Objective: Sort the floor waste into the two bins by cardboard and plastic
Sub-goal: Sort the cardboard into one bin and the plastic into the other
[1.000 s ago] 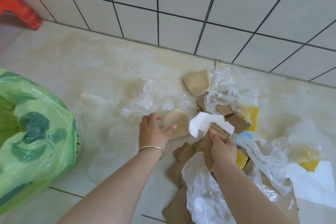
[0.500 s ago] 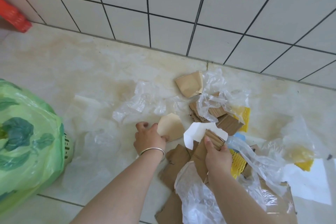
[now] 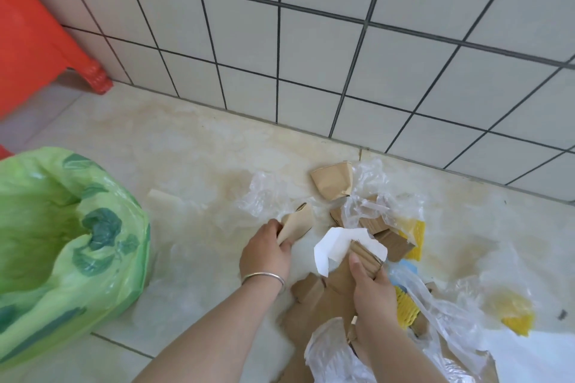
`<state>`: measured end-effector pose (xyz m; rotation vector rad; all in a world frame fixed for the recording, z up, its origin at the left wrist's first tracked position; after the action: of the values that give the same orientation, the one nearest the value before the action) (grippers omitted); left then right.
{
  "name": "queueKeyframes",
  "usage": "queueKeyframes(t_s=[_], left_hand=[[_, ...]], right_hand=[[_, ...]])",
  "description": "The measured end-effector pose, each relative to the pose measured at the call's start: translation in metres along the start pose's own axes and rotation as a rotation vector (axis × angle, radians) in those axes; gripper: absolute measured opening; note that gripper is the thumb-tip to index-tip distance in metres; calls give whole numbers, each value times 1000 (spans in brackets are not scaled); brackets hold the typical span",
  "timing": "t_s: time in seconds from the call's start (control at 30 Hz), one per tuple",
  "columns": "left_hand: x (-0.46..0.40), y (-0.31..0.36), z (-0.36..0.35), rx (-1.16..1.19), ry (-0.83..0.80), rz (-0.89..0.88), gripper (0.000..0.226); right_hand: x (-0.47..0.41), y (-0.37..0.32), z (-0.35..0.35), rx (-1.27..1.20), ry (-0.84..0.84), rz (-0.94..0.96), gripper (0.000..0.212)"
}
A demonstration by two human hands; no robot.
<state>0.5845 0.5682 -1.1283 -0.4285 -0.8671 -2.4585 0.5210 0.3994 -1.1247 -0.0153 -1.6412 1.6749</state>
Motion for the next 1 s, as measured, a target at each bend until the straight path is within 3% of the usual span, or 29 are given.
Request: queueKeyframes(t_s=[0.17,0.3,0.53,0.77,0.9,1.0], left_hand=[[24,17,48,105,33,-22,34],[46,20,91,153,62,-7,36],[85,8,179,228,211,31,12],[104,-17,246,317,290,83,18],[108,-35,266,314,276,63,11],[110,-54,280,307,265,28,8]], right_hand=[[19,-38,-19,-147,-153,13,6],[36,-70,-39,-162,-259,63,14],[89,-117,-70,-182,-417,63,28],[140,-143,-97,-148,-550,86,23],[161,-145,-112,-166,-547,108,5],[183,-144,-130,-166,-558,114,7]])
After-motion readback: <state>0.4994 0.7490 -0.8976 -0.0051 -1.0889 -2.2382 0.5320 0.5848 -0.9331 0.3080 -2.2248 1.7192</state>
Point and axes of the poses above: each hand's wrist, its own x-axis away from the middle knuckle, its own z-axis out of the back of the hand, y = z × x, the point moved 4 cm from there along -x, towards the middle knuckle, and after that the axes turned 13 degrees about z, right-handed, at the moved point
